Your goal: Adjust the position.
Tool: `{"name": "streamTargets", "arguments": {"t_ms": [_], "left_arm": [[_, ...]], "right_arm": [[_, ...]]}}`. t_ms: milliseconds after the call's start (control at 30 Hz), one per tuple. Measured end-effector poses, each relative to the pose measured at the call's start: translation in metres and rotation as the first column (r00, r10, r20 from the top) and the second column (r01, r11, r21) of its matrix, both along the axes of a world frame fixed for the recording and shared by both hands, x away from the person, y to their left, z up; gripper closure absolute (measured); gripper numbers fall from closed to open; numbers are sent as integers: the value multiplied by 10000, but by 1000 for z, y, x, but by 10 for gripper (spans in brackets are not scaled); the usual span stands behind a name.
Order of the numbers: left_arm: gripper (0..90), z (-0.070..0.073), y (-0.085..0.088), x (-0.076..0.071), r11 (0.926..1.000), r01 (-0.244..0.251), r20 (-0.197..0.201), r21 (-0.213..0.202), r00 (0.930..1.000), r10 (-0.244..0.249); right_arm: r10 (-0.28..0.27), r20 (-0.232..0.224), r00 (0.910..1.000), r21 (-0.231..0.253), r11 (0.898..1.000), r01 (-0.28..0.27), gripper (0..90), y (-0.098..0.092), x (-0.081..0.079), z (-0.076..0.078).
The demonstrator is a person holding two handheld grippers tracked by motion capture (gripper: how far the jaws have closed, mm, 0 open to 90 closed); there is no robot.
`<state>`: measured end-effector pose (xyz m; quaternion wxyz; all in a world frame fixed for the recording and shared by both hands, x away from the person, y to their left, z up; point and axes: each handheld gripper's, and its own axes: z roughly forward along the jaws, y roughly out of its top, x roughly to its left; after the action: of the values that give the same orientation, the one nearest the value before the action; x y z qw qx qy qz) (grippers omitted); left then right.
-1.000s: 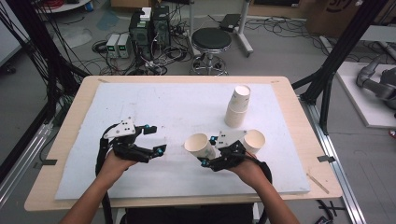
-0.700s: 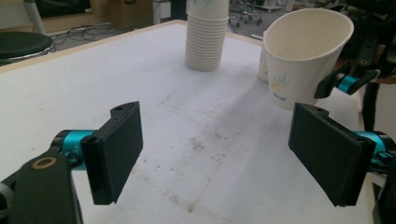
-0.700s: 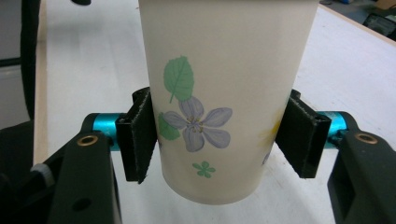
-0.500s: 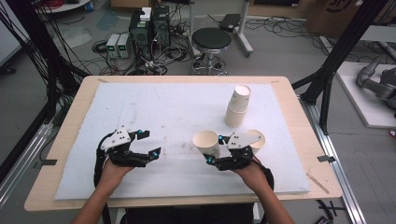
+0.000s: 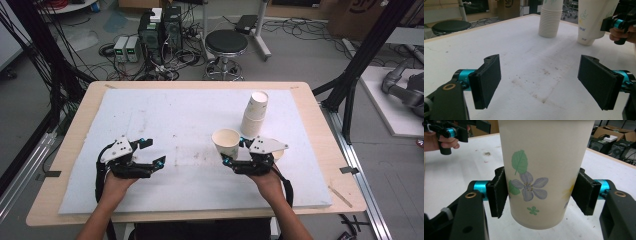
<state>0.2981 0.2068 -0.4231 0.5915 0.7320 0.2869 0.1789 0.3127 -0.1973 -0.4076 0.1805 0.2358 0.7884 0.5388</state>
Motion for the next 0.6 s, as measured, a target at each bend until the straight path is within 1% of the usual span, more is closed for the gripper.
{"name": "streamTargets", "arguments": {"t_ms": [100,167,233,267,433,600], "left_arm": [[189,0,2,-1,10000,-25,26,-13,10000,25],[190,-1,4,-2,9998,-169,44,53,9998,169],[190,-3,6,-3,9997,-232,-3,-9,9997,232],[190,-2,8,-3,9997,-227,2,38,9997,227],[193,-1,12,-5,9994,-322,61,-134,9995,323],[194,0,12,-4,9995,-284,93,-124,9995,286]], "right_arm": [[-22,-35,10000,80,10000,23,362,0,1,-1],[6,-64,10000,131,9999,-5,361,1,2,0],[-53,-43,10000,87,9999,53,361,3,2,0],[-67,-21,10000,93,9999,67,362,4,3,0],[-150,-37,9999,200,9997,151,362,10,5,0],[-73,4,10000,144,9999,73,362,14,6,1]]}}
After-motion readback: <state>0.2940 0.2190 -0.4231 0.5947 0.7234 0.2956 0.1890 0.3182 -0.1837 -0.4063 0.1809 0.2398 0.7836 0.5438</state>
